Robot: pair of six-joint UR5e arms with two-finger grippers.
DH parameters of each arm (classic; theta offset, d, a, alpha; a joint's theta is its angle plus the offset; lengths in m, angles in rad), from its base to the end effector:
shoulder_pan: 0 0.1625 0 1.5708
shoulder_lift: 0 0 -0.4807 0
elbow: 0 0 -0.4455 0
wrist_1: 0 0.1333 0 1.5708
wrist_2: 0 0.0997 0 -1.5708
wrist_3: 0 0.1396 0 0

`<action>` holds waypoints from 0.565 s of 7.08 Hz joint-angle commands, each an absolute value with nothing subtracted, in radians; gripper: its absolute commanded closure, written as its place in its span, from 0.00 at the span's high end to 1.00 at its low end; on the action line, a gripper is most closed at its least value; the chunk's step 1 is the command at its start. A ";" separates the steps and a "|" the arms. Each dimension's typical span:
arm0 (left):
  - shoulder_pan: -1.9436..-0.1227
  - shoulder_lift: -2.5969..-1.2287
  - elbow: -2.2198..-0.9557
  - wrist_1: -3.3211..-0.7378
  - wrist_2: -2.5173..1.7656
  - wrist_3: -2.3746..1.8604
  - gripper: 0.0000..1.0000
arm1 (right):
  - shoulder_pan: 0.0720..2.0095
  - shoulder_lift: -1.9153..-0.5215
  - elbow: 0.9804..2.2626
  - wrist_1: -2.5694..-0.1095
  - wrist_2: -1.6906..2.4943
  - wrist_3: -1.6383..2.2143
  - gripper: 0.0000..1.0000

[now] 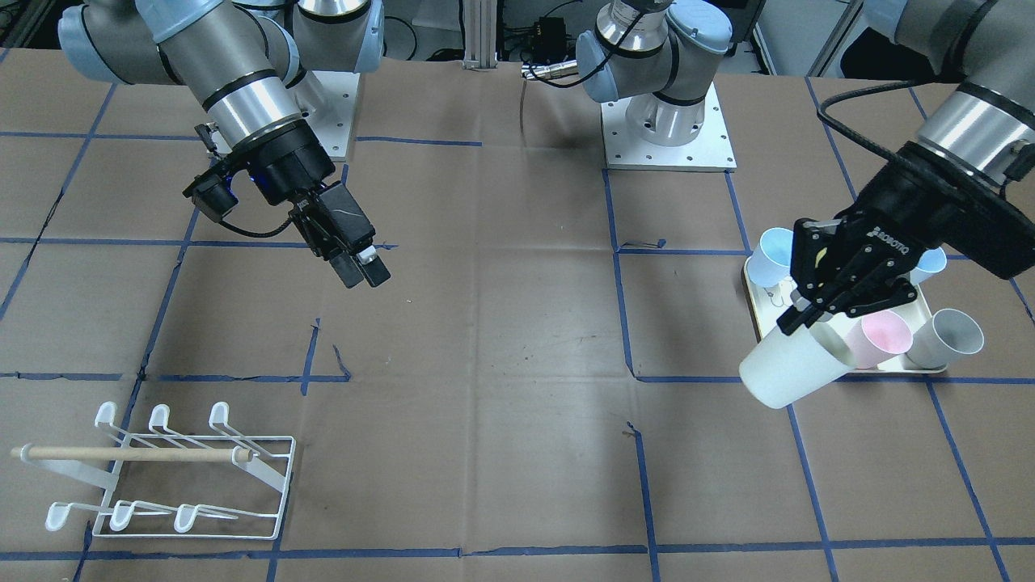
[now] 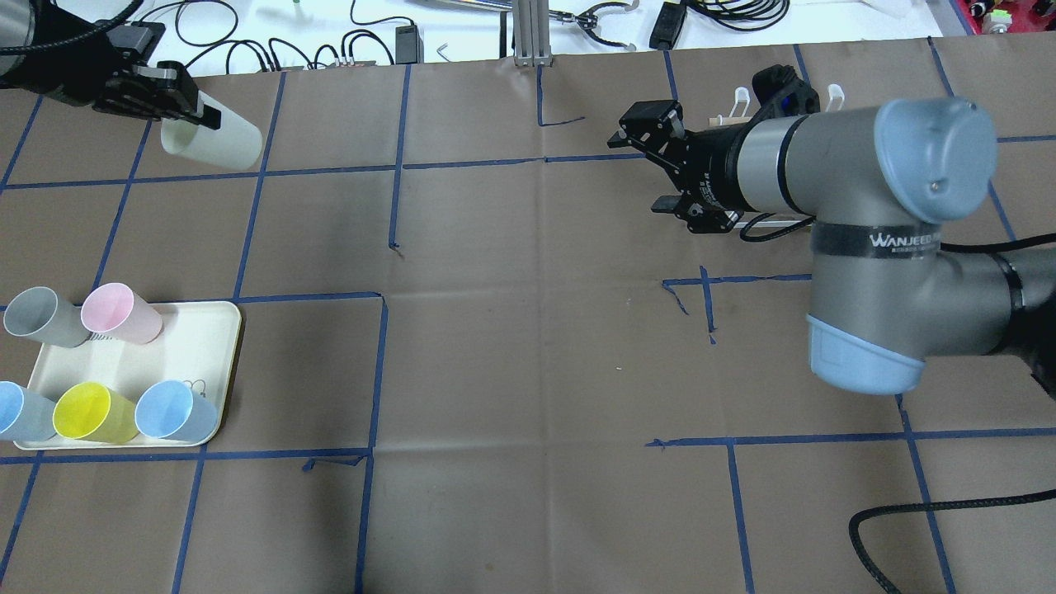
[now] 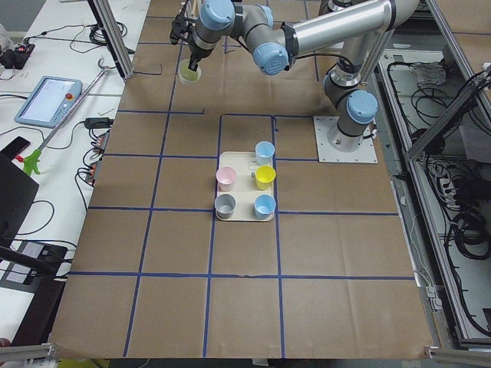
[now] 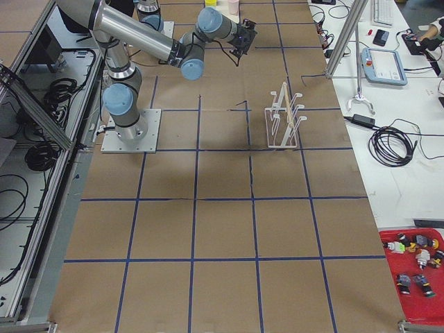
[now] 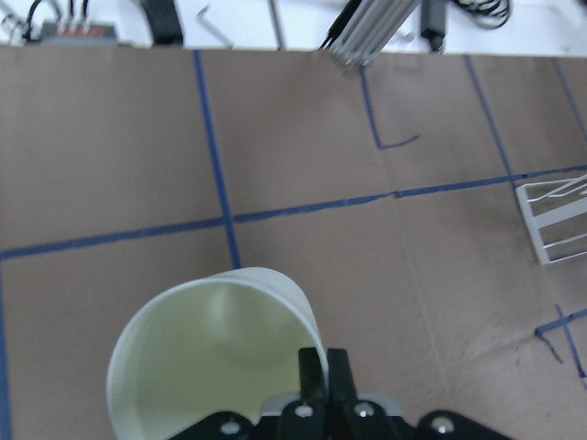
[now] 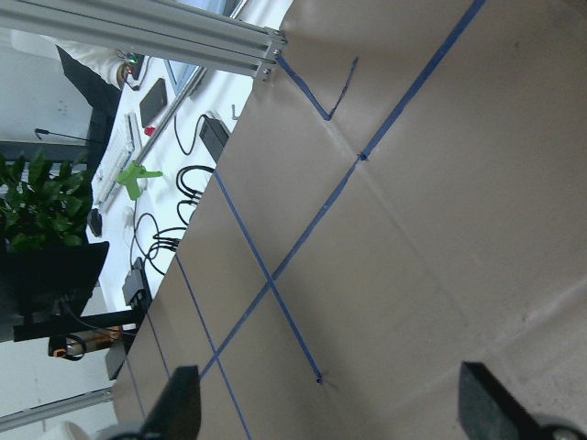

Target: Transfer IKEA cup to right arm and place on rack

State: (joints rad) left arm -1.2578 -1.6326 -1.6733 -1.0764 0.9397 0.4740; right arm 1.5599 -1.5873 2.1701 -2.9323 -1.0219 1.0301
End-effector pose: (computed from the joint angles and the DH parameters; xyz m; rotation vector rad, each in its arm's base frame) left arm -0.0204 -0.6373 0.4951 -0.3486 -2.5698 0.7225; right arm 0.2005 -0.5209 0.3832 0.8958 2.0867 -0.4981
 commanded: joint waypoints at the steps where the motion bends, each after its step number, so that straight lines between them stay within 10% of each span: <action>1: -1.319 -1.632 -1.831 -0.715 0.750 0.476 0.00 | 1.560 -1.582 2.197 -3.102 -0.991 1.164 1.00; 4: -1.338 -1.673 -2.078 -0.236 0.574 0.479 0.00 | 1.560 -1.528 2.217 -3.253 -0.991 1.298 1.00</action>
